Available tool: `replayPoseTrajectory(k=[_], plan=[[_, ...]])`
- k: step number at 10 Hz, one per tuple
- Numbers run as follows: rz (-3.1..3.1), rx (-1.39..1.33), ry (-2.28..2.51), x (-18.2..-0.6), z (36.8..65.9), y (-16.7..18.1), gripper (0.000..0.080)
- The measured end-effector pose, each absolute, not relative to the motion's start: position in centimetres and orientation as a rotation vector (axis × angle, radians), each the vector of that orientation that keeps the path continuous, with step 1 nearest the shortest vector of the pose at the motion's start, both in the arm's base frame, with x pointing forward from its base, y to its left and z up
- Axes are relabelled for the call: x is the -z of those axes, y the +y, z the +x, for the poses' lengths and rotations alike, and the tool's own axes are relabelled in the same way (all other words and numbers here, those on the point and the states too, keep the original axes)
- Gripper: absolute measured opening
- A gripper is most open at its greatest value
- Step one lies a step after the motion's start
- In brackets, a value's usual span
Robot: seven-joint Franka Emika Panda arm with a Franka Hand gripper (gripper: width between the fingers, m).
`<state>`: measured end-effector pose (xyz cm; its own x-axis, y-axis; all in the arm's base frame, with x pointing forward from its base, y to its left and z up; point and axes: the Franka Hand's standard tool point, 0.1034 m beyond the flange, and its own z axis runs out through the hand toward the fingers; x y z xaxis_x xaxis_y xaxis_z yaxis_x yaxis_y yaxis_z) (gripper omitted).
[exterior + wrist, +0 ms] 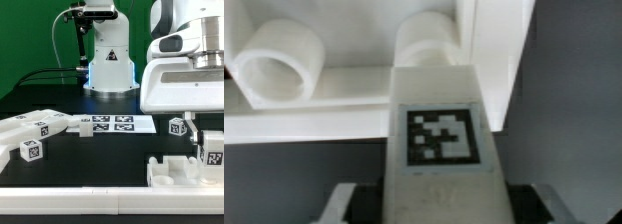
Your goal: Assemble chair
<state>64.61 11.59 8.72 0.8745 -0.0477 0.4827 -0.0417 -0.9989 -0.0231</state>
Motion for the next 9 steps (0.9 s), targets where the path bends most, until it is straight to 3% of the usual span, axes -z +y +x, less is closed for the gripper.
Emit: replayPoseTrajectory(k=[4, 5, 6, 7, 9], plan=[[-3.026, 0.807, 0.058, -8.7, 64.7, 11.4, 0.0286], [-3.030, 0.801, 0.053, -8.7, 64.7, 11.3, 0.0468], [-3.069, 0.678, 0.059, -9.4, 65.0, 10.6, 0.0585], [-3.059, 0.674, 0.095, -10.3, 65.7, 10.3, 0.0585], [-3.123, 0.350, 0.140, -9.9, 65.7, 10.3, 0.0645]])
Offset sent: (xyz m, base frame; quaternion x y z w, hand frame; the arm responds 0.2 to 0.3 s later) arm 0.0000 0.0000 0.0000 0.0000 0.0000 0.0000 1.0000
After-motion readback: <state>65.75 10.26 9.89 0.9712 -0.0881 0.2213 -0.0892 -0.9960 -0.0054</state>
